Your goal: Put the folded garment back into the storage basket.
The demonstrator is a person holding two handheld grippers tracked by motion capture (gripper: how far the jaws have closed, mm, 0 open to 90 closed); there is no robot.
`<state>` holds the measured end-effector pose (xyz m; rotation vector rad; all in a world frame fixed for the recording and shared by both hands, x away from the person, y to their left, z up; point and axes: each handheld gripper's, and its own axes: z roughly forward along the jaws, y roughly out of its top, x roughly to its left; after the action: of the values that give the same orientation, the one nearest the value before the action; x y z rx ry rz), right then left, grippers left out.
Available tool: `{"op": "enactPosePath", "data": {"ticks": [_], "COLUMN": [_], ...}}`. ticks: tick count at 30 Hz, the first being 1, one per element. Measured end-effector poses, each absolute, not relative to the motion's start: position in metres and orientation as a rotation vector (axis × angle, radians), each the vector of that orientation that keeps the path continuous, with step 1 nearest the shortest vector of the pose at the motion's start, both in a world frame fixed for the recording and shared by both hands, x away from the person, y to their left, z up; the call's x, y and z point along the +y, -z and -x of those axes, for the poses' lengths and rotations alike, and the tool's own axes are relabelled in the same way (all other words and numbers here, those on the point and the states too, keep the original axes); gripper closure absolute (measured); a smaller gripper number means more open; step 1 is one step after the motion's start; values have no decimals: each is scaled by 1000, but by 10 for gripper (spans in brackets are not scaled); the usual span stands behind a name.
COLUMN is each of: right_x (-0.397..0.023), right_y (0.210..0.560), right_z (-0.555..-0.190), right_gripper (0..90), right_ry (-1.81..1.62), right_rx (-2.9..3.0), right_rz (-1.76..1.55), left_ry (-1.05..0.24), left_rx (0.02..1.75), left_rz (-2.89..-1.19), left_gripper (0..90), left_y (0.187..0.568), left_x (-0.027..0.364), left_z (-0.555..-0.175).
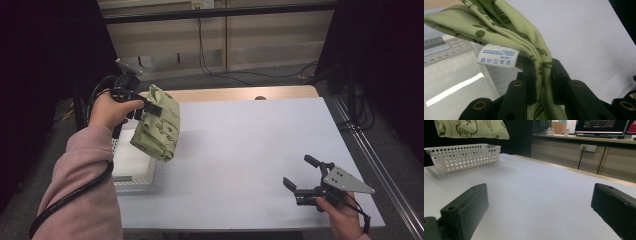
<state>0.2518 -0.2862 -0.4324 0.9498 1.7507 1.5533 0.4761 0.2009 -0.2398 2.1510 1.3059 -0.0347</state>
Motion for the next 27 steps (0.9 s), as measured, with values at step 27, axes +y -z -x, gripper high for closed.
{"op": "enactPosePath", "data": {"ticks": [27], "right_x": [-287], "right_y": [432], "right_z": [-252], "right_gripper": [8], "right_ry": [-1554], "right_rx": [1746], "right_rz": [-940], "left_ry": [1], "left_rx": [1354], "left_rz": [-2133], "left_gripper": [775], "left_y": [240], "left_x": [225], "left_z": [-476]}}
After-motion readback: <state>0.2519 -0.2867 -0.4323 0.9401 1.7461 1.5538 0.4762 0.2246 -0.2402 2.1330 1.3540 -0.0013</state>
